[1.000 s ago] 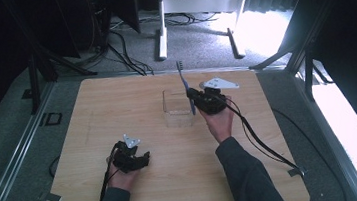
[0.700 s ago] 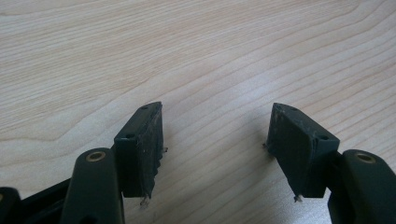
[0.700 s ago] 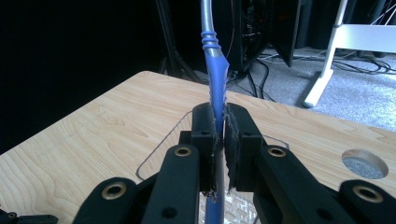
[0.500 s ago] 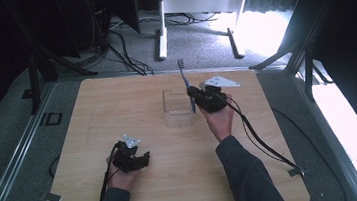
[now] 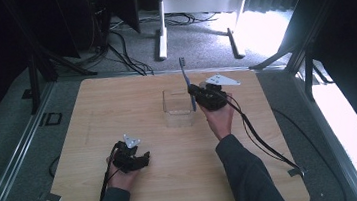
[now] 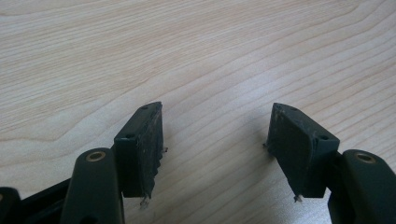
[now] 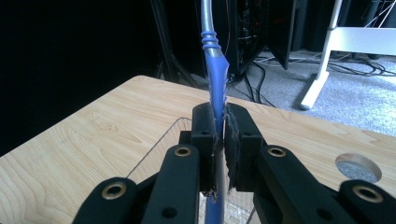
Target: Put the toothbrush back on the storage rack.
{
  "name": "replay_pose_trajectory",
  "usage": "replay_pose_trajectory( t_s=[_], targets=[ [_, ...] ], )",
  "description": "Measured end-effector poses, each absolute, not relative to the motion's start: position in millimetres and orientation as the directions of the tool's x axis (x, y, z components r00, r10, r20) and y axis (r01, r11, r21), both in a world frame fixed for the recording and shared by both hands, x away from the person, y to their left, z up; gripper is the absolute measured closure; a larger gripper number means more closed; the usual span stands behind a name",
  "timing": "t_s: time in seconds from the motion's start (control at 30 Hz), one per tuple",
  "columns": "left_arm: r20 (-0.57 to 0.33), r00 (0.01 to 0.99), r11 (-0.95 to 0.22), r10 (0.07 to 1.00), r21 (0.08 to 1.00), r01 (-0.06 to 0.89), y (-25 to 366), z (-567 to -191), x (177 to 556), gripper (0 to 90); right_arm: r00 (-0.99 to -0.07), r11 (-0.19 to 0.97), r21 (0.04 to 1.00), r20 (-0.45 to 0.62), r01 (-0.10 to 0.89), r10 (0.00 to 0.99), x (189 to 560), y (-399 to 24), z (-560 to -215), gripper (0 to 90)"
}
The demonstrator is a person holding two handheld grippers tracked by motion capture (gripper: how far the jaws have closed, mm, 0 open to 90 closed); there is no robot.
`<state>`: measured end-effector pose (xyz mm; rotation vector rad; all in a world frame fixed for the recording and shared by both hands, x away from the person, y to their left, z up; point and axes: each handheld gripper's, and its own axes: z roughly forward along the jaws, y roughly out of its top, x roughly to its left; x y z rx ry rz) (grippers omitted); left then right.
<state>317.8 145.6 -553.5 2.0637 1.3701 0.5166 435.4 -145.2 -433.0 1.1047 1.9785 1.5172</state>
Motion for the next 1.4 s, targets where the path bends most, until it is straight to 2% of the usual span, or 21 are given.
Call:
replay_pose_trajectory(
  t_s=[1.4],
  targets=[
    [-0.010, 0.390, -0.284, 0.921, 0.670, 0.686, 145.4, -553.7, 317.6, 36.2, -0.585, 0.088, 0.939, 0.132, 0.331, 0.800, 453.4, -139.0, -450.3, 82.6]
  ],
)
